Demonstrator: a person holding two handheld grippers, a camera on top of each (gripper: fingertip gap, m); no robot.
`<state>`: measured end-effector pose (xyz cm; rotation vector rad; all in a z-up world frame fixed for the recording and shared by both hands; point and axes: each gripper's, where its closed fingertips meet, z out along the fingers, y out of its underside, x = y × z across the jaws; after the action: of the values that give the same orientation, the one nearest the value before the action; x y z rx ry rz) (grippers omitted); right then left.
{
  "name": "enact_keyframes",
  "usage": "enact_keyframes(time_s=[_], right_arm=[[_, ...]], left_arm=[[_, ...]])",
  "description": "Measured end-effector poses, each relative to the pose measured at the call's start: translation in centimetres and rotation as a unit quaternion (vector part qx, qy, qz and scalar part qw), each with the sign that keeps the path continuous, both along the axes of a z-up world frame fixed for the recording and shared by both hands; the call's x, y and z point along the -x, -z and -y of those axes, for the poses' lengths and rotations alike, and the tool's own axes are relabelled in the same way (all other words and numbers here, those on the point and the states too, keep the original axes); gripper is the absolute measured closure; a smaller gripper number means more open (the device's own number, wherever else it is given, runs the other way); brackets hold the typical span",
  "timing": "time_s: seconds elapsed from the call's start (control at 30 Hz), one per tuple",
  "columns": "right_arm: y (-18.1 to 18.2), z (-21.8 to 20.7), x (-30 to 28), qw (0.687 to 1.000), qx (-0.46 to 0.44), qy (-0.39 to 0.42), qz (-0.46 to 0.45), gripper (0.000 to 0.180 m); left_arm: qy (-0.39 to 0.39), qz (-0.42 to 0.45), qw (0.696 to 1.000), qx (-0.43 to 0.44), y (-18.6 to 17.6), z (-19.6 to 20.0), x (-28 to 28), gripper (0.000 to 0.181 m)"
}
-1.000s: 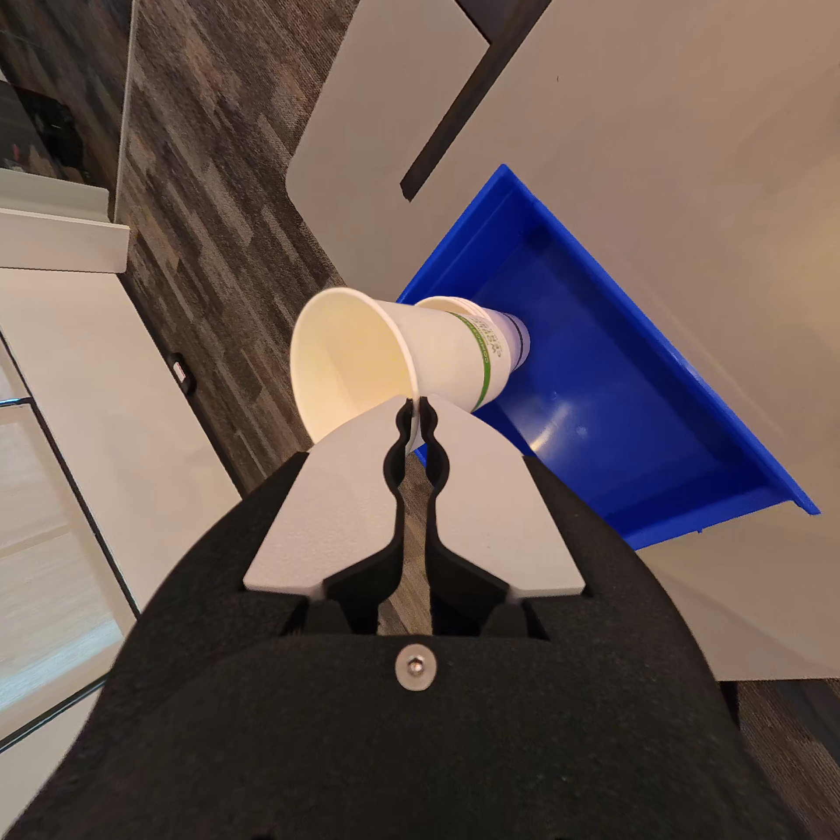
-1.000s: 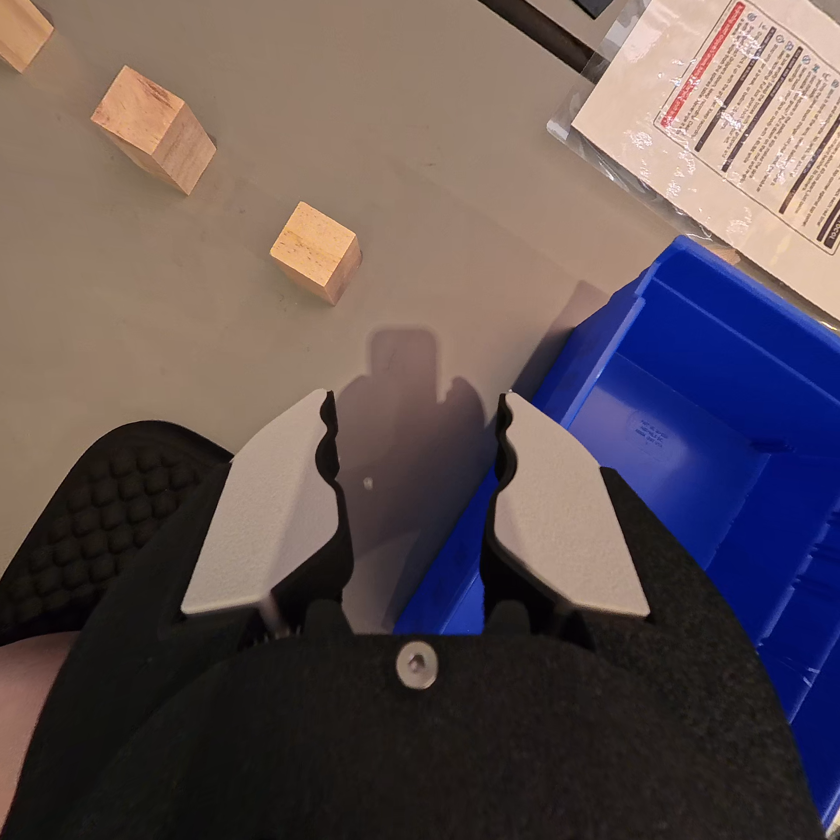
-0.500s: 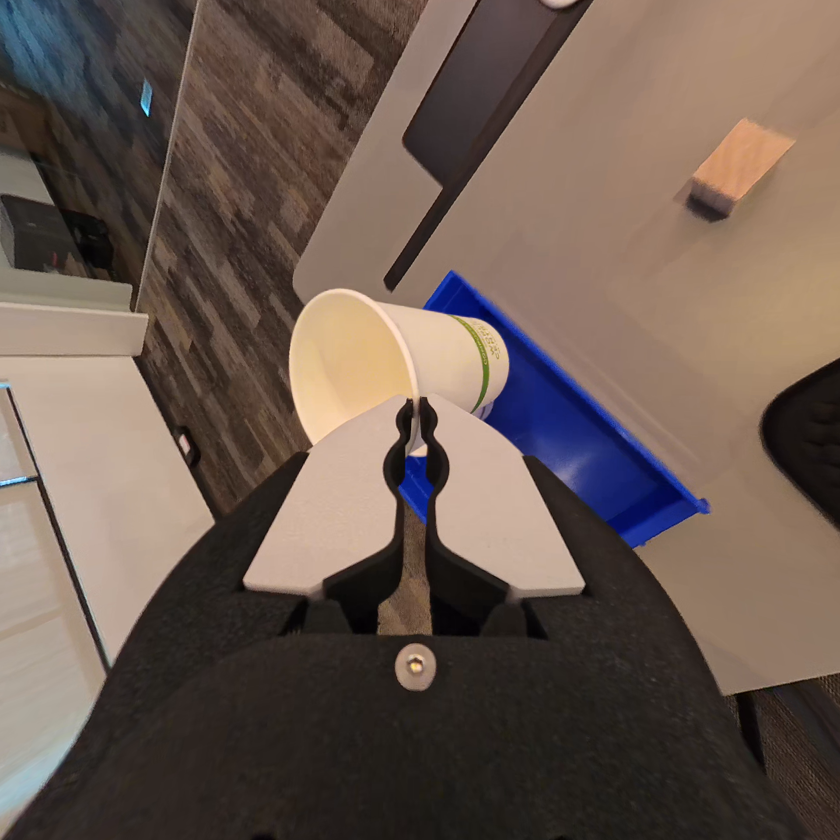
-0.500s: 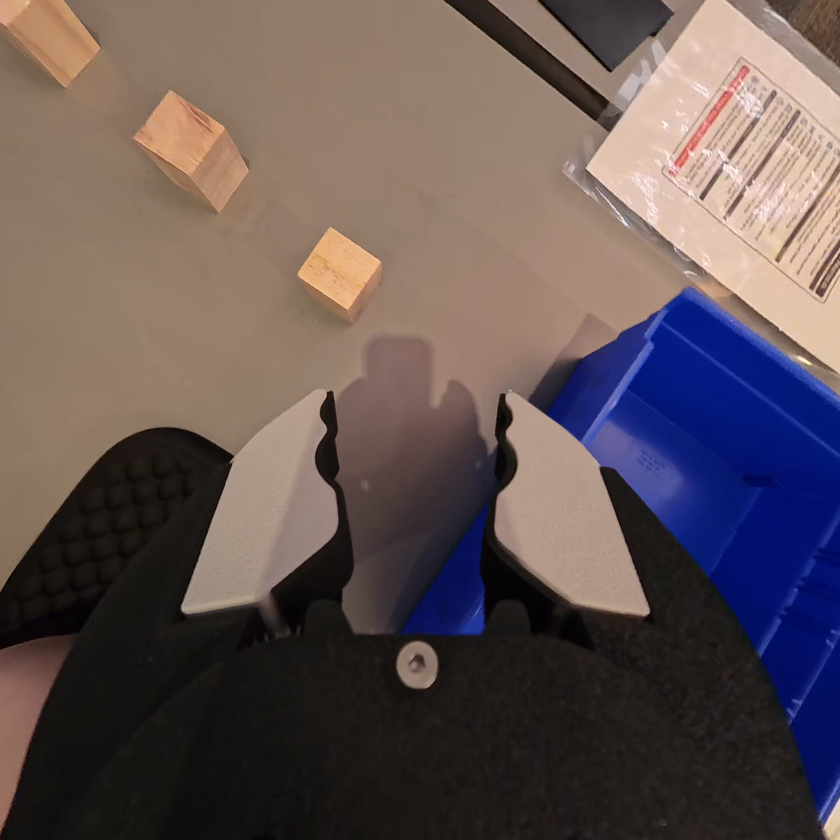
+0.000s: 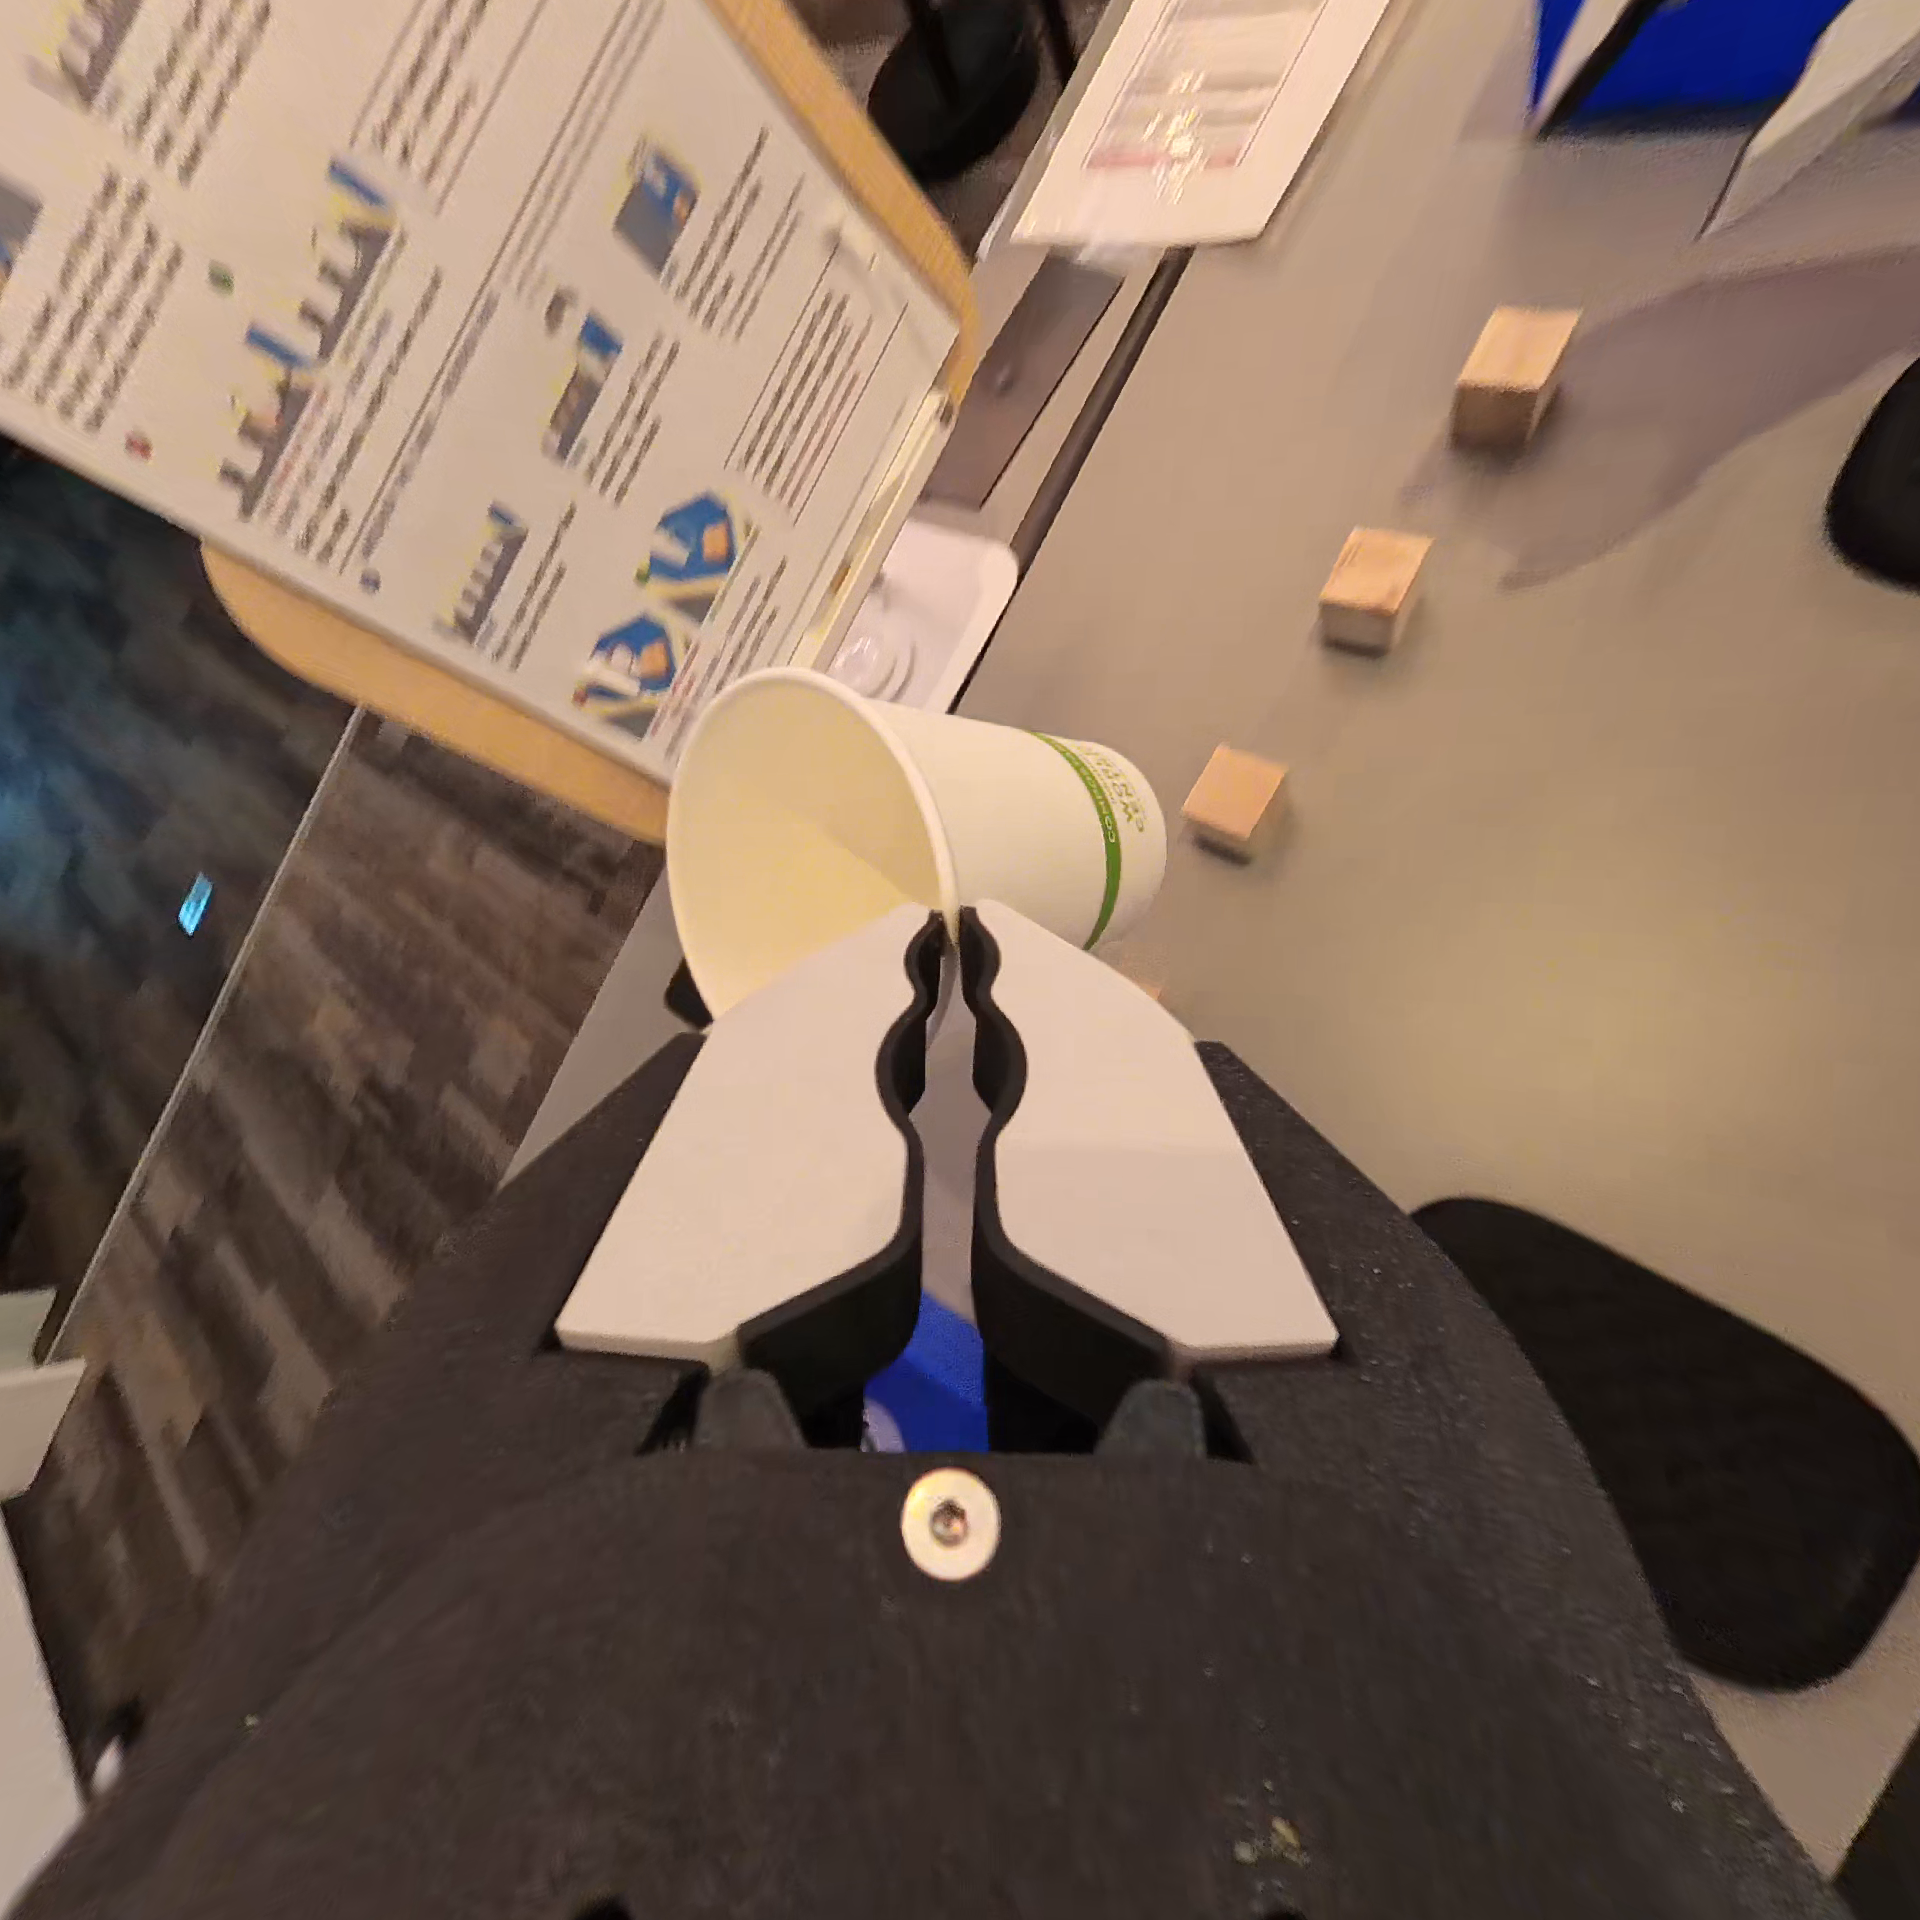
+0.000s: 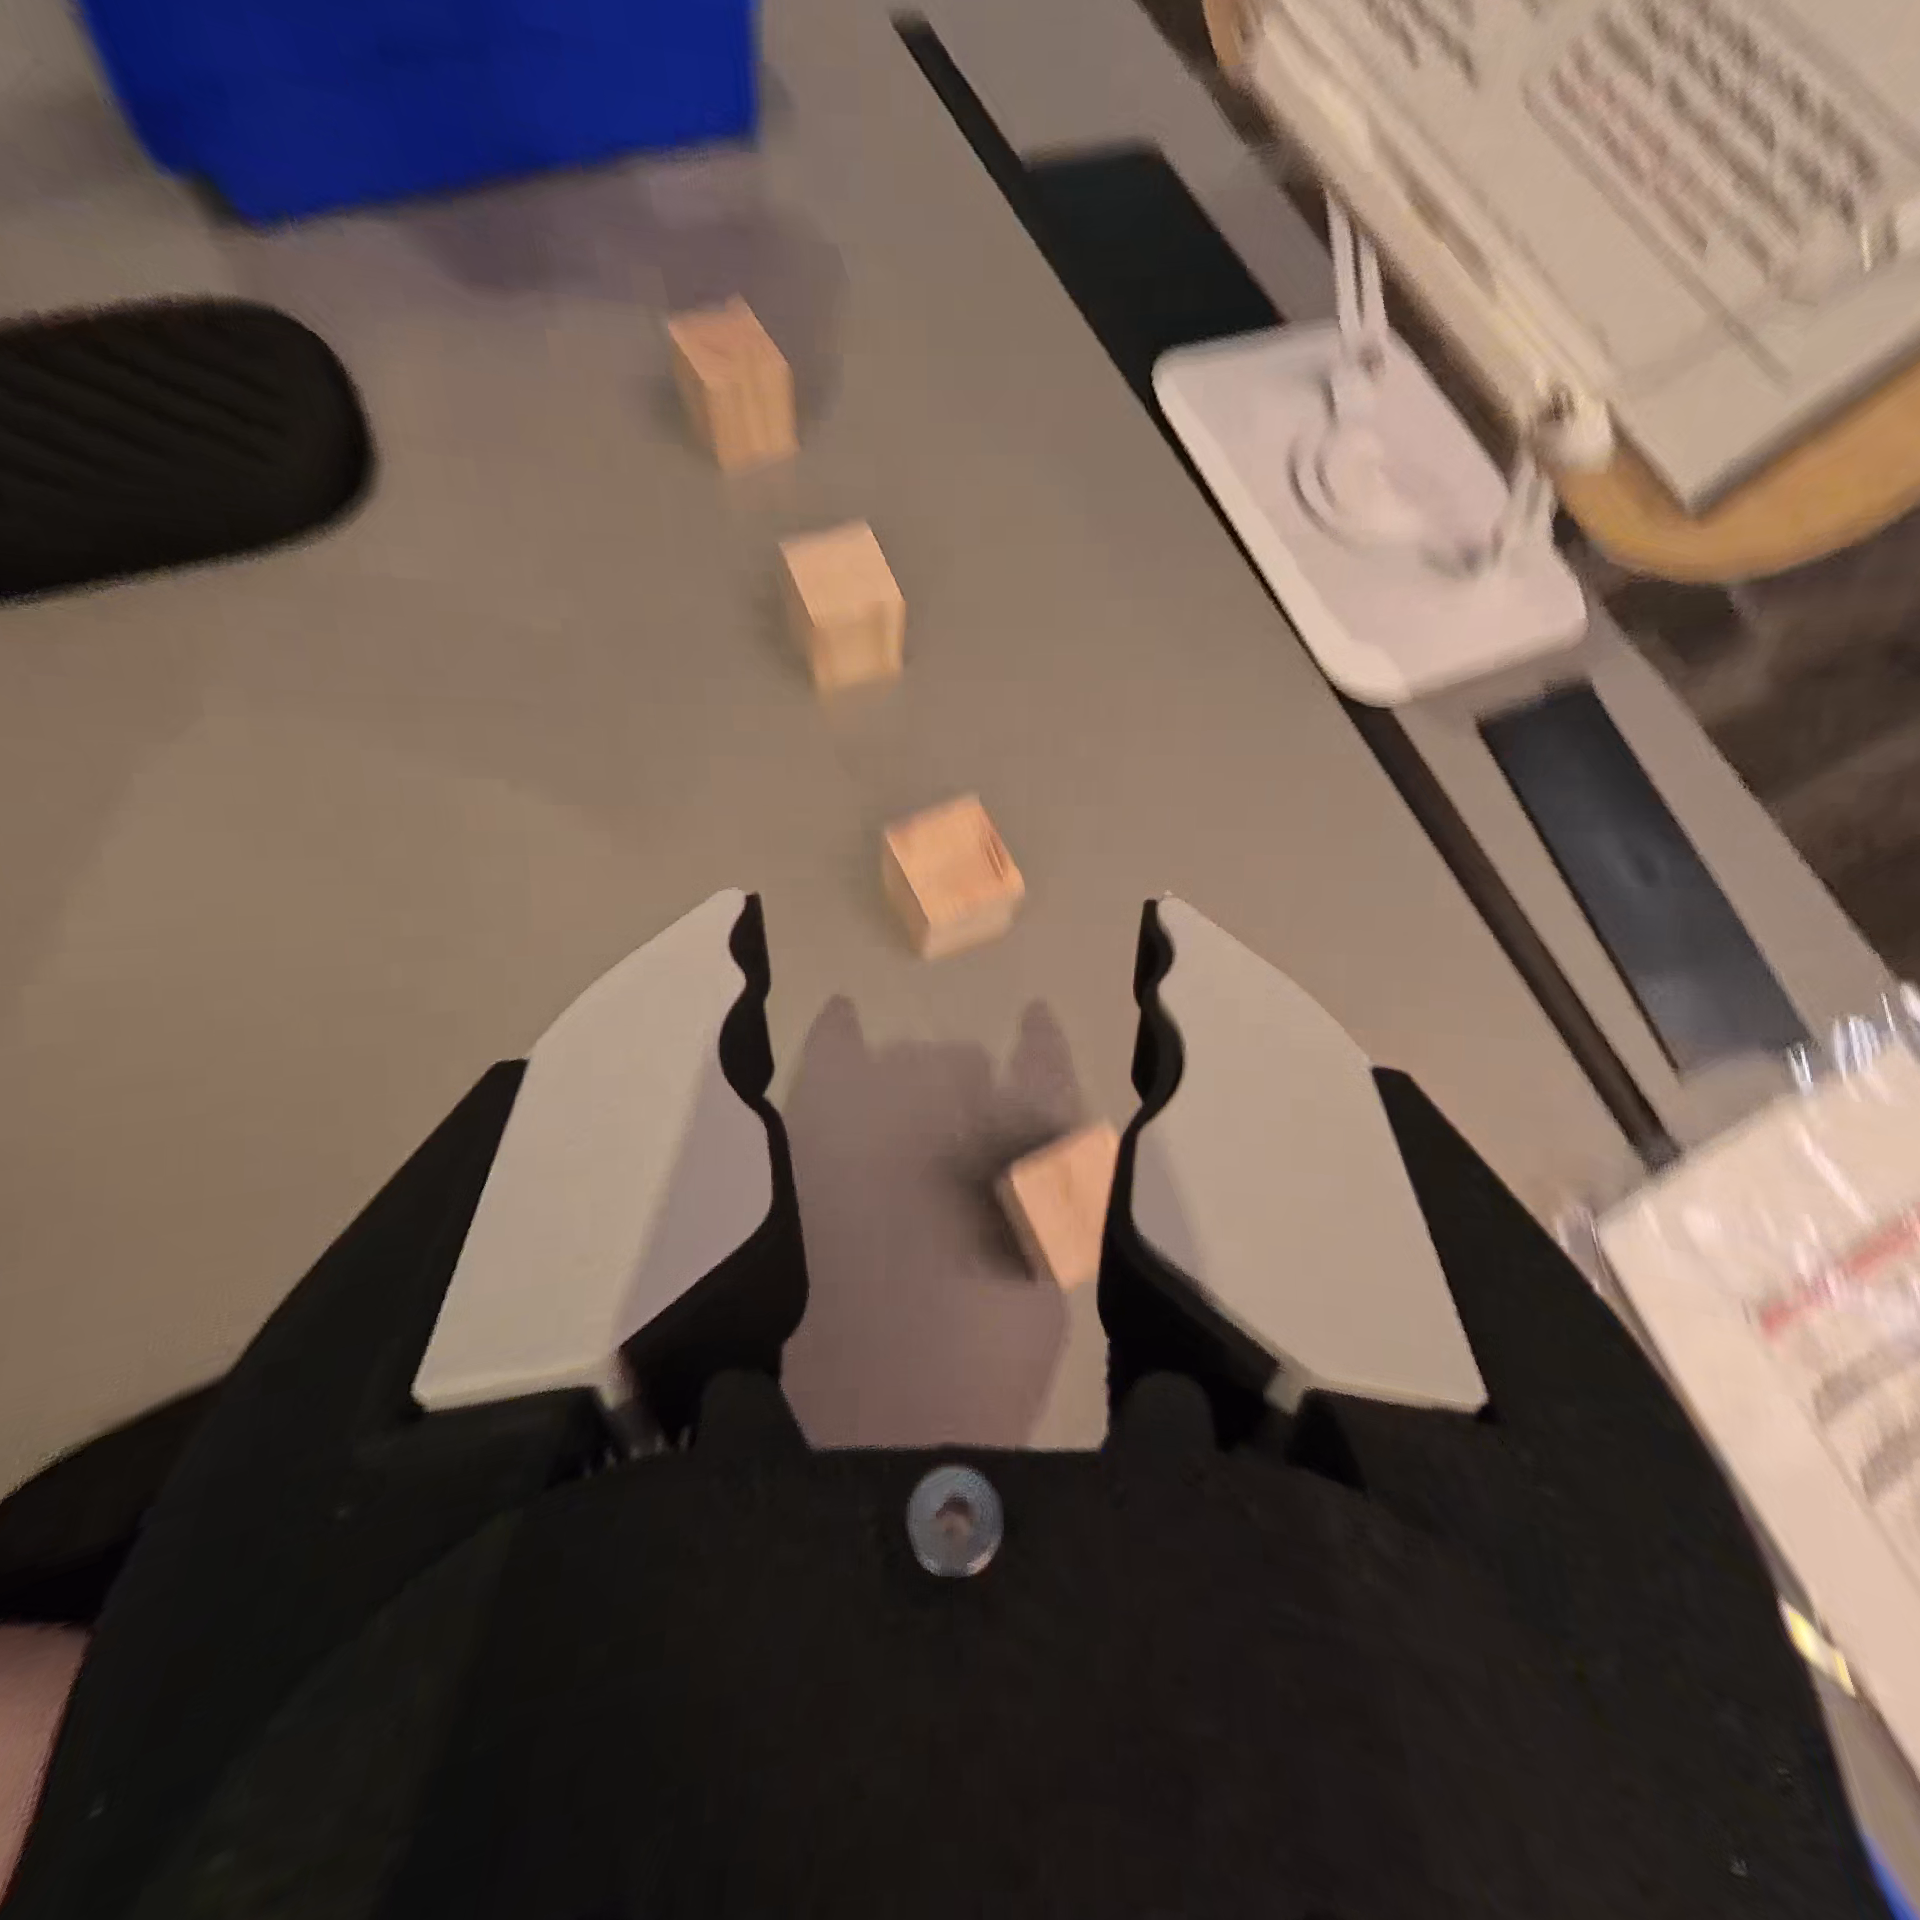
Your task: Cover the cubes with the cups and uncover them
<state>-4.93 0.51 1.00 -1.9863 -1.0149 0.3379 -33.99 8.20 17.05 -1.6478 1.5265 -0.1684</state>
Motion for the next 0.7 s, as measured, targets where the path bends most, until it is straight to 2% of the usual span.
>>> enact_keyframes(time_s=[0.13,0.3,0.57,0.7], right_arm=[[-3.7,-2.0,6.1,0.989,-0.080,-0.075,-0.100,0.107],[-8.7,-3.8,9.7,0.940,-0.162,-0.095,-0.284,0.091],[-10.1,-4.3,10.6,0.883,-0.204,-0.110,-0.408,0.078],[-11.0,-4.0,10.9,0.849,-0.209,-0.119,-0.470,0.077]], left_arm=[[0.043,0.029,0.999,-0.002,-0.9,1.6,-4.4,0.178],[0.084,0.055,0.995,-0.004,-1.8,3.2,-8.6,0.178],[0.130,0.098,0.987,-0.010,-2.7,5.6,-12.6,0.178],[0.143,0.111,0.983,-0.004,-2.8,6.3,-13.3,0.178]])
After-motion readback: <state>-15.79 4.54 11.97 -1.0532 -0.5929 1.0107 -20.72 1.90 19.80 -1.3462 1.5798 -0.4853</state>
